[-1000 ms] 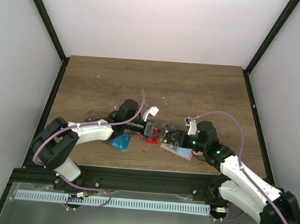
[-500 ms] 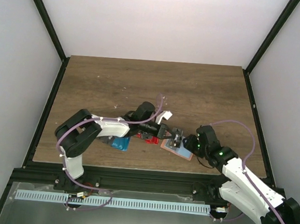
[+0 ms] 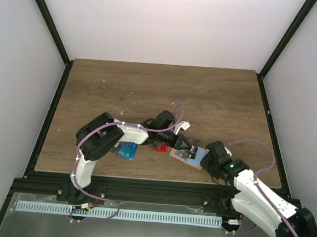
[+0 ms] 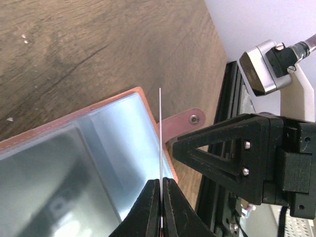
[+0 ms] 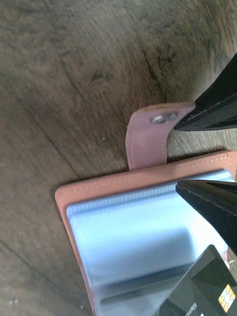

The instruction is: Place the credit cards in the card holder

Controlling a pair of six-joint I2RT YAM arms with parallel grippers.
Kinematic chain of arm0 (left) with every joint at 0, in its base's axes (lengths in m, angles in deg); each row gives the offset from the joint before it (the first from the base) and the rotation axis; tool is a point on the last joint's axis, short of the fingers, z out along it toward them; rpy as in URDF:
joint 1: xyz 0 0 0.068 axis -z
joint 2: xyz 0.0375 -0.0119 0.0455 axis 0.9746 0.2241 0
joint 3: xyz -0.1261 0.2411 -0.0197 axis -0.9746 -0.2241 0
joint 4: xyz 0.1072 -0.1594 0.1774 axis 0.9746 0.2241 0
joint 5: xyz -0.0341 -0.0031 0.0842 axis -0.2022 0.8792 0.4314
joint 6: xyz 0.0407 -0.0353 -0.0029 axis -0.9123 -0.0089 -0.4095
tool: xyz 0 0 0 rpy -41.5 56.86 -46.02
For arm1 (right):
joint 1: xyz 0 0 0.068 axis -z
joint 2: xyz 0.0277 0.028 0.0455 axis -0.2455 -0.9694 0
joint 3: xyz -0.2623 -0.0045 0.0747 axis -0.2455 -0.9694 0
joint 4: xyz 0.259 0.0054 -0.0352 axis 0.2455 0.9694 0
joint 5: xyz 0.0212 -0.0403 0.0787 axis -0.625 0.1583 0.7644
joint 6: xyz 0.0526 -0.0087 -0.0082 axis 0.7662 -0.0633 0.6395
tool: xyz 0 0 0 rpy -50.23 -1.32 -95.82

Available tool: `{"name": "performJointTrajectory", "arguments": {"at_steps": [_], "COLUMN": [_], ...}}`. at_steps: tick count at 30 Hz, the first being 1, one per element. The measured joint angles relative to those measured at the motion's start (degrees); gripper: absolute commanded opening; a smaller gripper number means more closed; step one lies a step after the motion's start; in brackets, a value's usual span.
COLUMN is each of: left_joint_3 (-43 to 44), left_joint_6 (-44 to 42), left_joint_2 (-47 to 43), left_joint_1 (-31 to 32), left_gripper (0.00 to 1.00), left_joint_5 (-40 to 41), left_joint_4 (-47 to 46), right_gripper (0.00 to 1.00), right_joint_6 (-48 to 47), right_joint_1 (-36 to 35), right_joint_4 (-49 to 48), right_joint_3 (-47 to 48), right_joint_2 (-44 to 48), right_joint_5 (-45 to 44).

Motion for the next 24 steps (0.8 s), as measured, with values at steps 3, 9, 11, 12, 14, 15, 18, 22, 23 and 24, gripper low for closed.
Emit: {"name": "performJointTrajectory", "arguments": {"at_steps": [3, 9, 11, 12, 14, 15, 18, 22, 23, 24], "left_joint_3": [0.22, 1.57, 1.75, 1.75, 1.75, 1.75, 1.75, 1.75, 1.75, 1.75], "left_joint_6": [-1.18, -4.39, -5.11, -5.53, -5.99, -6.21, -7.04, -8.00, -8.31, -8.52], "left_joint_2": [0.28, 0.42, 0.42, 0.42, 0.42, 0.42, 0.42, 0.39, 0.37, 0.35], "left_joint_1": [0.00, 0.00, -0.02, -0.09, -0.13, -0.22, -0.42, -0.83, -0.96, -1.11], "left_gripper": [0.04, 0.04, 0.04, 0.04, 0.04, 0.04, 0.04, 0.04, 0.04, 0.04], "left_joint_5": [1.27, 4.42, 5.25, 5.73, 6.32, 6.49, 7.02, 7.54, 7.56, 7.58], "left_joint_4": [0.98, 4.35, 4.98, 5.35, 5.81, 6.08, 6.67, 7.63, 7.82, 7.98], "right_gripper": [0.24, 0.23, 0.23, 0.23, 0.22, 0.22, 0.22, 0.22, 0.22, 0.22], "right_joint_6": [0.46, 0.39, 0.37, 0.37, 0.37, 0.35, 0.33, 0.33, 0.33, 0.33], "right_joint_1": [0.02, 0.02, 0.02, 0.02, 0.02, 0.02, 0.02, 0.02, 0.02, 0.02], "right_joint_4": [-0.72, -3.65, -4.04, -4.22, -4.46, -4.61, -5.14, -5.81, -6.01, -6.14], "right_joint_3": [-1.18, -1.99, -2.03, -2.08, -2.08, -2.08, -2.16, -2.16, -2.16, -2.16], "right_joint_2": [-0.31, -1.46, -1.60, -1.64, -1.75, -1.84, -1.97, -2.49, -2.60, -2.67], "right_joint_5": [0.24, 0.96, 0.98, 0.98, 0.98, 1.01, 1.20, 1.42, 1.46, 1.49]}}
